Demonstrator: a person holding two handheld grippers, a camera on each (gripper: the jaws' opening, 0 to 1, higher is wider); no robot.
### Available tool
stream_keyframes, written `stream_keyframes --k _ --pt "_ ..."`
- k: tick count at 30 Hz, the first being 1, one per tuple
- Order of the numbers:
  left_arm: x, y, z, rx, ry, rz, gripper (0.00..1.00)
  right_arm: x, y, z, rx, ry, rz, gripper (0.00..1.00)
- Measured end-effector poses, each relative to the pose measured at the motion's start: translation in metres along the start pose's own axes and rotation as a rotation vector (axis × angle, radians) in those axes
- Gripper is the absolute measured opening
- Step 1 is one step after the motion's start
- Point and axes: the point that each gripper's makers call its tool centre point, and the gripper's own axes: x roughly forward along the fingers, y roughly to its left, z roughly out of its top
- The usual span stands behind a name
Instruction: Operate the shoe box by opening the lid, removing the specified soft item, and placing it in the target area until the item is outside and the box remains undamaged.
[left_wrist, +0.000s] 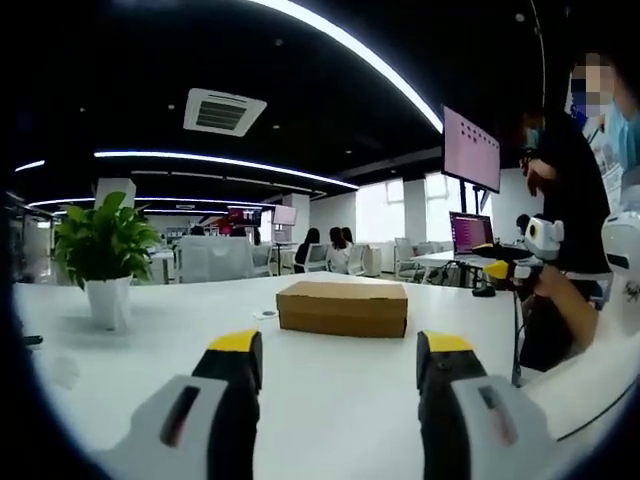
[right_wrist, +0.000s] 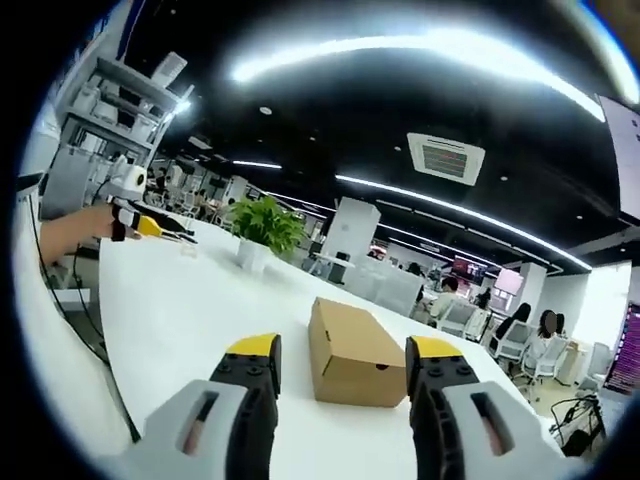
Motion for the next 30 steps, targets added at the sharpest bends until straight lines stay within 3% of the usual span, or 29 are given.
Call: stream_keyframes --k 2,12,15,17,20,22,23,27,30 --pt "0.001 0.0 -0.001 0.008 0.009 0.002 0.64 -0.001 0.0 0.002 0.076 -0.02 0.009 0.52" --pt "0.002 -0.003 -0.004 0.021 0.026 -0.004 0.64 -0.004 0.004 0.014 0.156 -0.086 0.043 0.59" --pt "0.002 -0.003 -0.004 0.024 0.024 -0.003 0.63 -0.004 0.003 0.012 0.151 -0.079 0.038 0.6" --pt "0.001 -0.002 0.001 0.054 -0.008 0.01 0.6 -0.003 0.003 0.011 0.139 -0.075 0.034 0.61" --pt "0.001 0.001 -0.003 0.044 0.025 0.023 0.6 -0.002 0.001 0.009 0.048 -0.063 0.01 0.7" --pt "0.001 0.002 -0.004 0.065 0.033 0.025 0.6 0.001 -0.003 0.001 0.017 -0.012 -0.028 0.73" --pt "0.0 0.002 -0.004 0.071 0.029 0.026 0.59 0.002 -0.003 -0.004 0.029 0.012 -0.03 0.72" --pt "-0.001 0.002 -0.002 0.054 0.014 0.017 0.59 0.002 0.003 -0.002 0.107 -0.031 0.012 0.71" --pt "-0.001 0.003 -0.004 0.055 0.023 0.018 0.6 0.001 0.003 0.001 0.11 -0.042 0.016 0.69"
